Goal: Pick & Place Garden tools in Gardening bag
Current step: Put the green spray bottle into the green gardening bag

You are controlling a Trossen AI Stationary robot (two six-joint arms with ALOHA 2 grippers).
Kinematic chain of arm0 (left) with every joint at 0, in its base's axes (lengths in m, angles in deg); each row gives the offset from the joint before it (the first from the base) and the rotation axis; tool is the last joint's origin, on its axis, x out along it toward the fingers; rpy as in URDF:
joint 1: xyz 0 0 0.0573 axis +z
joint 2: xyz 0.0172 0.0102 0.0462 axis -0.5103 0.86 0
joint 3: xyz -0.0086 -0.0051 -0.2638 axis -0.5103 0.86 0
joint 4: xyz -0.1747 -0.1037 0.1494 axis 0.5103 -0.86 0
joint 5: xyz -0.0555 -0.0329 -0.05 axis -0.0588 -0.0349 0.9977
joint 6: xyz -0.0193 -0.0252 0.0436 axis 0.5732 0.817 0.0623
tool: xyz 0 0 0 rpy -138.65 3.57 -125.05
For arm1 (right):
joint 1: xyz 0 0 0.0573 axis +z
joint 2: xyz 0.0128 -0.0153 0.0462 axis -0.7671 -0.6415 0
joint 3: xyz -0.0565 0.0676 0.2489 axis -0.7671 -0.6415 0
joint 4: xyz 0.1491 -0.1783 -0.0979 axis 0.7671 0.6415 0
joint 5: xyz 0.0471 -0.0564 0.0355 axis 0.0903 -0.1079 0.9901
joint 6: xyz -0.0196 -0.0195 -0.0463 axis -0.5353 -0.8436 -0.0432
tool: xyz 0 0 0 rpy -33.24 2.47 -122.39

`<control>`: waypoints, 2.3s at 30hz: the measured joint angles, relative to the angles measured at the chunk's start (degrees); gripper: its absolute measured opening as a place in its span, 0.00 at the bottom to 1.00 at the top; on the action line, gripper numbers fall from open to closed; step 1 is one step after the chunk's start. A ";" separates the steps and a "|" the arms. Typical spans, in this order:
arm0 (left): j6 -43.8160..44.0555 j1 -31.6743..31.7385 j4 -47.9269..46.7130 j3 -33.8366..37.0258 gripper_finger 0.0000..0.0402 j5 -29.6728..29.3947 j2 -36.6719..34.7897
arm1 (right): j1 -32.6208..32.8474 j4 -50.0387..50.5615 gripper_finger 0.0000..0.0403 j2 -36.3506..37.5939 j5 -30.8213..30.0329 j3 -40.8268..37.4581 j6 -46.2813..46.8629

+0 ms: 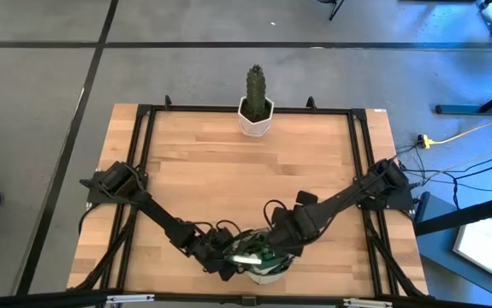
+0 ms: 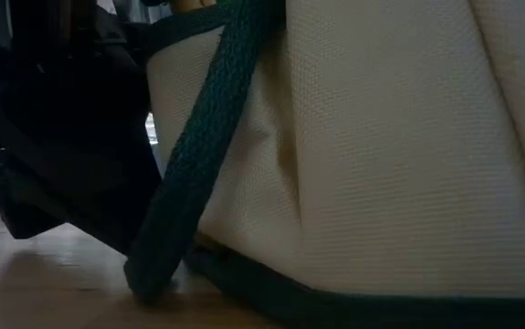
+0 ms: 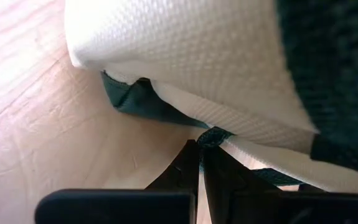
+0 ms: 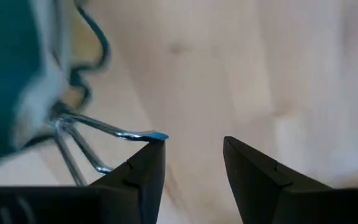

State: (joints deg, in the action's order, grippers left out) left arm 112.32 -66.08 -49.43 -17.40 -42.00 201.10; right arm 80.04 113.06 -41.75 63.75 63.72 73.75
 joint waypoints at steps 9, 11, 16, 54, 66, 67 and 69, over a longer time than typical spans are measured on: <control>0.15 0.01 0.98 -0.08 0.00 -0.79 -0.03 | -0.28 -14.74 0.41 2.87 4.30 -4.30 -2.78; -0.49 0.41 0.87 -0.44 0.00 -0.90 -0.07 | -0.38 -16.51 0.41 3.42 4.16 -4.28 -3.67; -5.47 2.54 0.67 -2.32 0.01 -1.68 -0.38 | -0.31 -19.88 0.41 3.64 4.59 -4.28 -4.14; -7.39 5.44 -2.64 -3.50 0.07 -1.68 -1.08 | -0.29 -32.10 0.41 3.66 -2.97 -4.28 -16.09; -7.33 4.18 -11.17 -3.50 0.09 -6.25 -4.76 | -0.28 -34.04 0.41 3.66 -4.09 -4.28 -17.16; -7.33 3.91 -11.29 -3.50 0.09 -6.41 -4.81 | -0.31 -34.22 0.41 3.66 -4.11 -4.28 -17.31; -7.31 3.46 -11.58 -3.50 0.12 -6.63 -4.91 | -0.38 -34.68 0.41 3.66 -4.48 -4.28 -17.84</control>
State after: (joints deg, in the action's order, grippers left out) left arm 105.00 -62.62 -61.01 -20.90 -48.62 196.19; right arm 79.66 78.39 -38.09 59.27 59.44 55.90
